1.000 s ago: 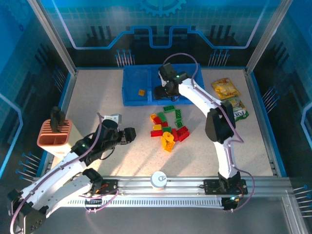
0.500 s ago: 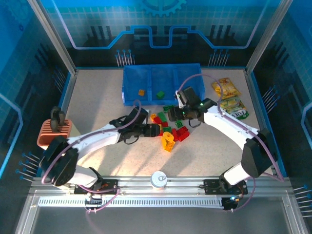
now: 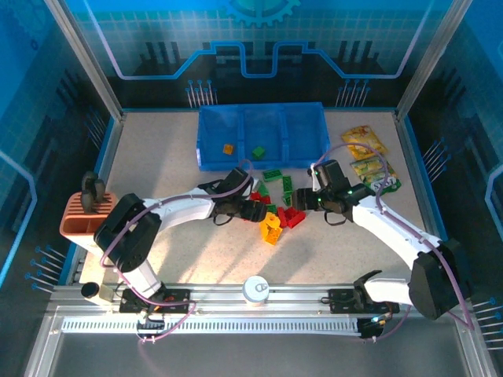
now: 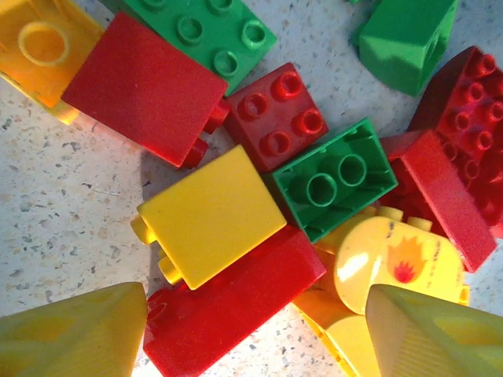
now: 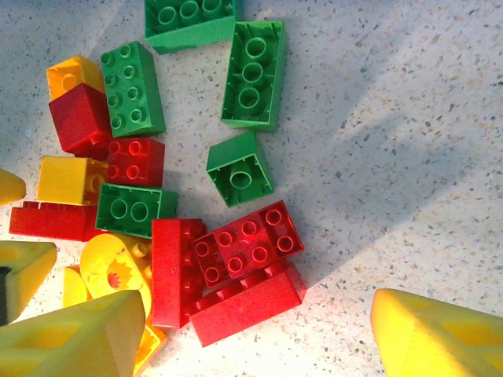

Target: Sort the legos into containers by color

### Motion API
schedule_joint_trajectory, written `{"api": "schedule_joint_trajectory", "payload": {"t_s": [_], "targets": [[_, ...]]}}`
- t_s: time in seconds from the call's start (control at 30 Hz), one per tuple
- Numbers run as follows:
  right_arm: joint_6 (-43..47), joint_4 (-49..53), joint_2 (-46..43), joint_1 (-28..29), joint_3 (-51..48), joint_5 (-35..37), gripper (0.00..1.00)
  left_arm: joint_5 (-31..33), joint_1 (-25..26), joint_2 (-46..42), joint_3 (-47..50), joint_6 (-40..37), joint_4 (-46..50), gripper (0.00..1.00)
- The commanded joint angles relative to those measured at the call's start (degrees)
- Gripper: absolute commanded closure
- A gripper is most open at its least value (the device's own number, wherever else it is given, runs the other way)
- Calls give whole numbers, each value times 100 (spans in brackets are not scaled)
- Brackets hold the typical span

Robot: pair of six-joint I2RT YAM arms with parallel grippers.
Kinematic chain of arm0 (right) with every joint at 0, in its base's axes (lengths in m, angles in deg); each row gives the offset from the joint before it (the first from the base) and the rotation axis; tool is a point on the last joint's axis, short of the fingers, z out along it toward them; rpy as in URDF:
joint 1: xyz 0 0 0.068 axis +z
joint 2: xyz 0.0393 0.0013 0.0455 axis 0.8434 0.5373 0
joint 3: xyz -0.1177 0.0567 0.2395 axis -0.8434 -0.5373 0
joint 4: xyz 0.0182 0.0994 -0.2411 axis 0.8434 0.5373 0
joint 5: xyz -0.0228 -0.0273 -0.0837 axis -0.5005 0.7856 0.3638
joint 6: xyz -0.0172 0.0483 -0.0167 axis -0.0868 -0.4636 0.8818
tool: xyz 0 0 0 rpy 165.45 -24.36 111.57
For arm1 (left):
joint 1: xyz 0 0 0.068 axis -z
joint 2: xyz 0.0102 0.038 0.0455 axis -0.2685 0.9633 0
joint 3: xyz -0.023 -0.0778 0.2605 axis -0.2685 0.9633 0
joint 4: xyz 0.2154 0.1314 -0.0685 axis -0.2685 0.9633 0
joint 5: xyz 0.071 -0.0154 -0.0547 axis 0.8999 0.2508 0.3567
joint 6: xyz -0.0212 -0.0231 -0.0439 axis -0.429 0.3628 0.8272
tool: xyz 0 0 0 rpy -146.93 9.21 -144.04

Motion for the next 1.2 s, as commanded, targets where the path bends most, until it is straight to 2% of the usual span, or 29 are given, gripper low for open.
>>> {"api": "schedule_joint_trajectory", "payload": {"t_s": [0.0,0.2,0.4,0.6,0.8,1.0,1.17], "targets": [[-117,-283,-84,-59,-48,-240,23,-39,6,168,-107,-306,75,25],[-139,-322,-137,-56,-67,-278,24,-55,2,209,-80,-299,152,33],[-144,-351,-264,-56,-193,-215,24,161,3,-97,252,-166,226,39],[-167,-387,-263,-63,-202,-217,25,92,12,-488,574,8,191,46],[-180,-443,-260,-87,-239,-204,25,-167,11,-787,859,-6,-61,46],[-212,-485,-310,-106,-301,-284,25,94,10,-607,646,-208,29,40],[-95,-374,-304,-128,-369,-240,25,136,-5,-378,411,-366,88,39]]}}
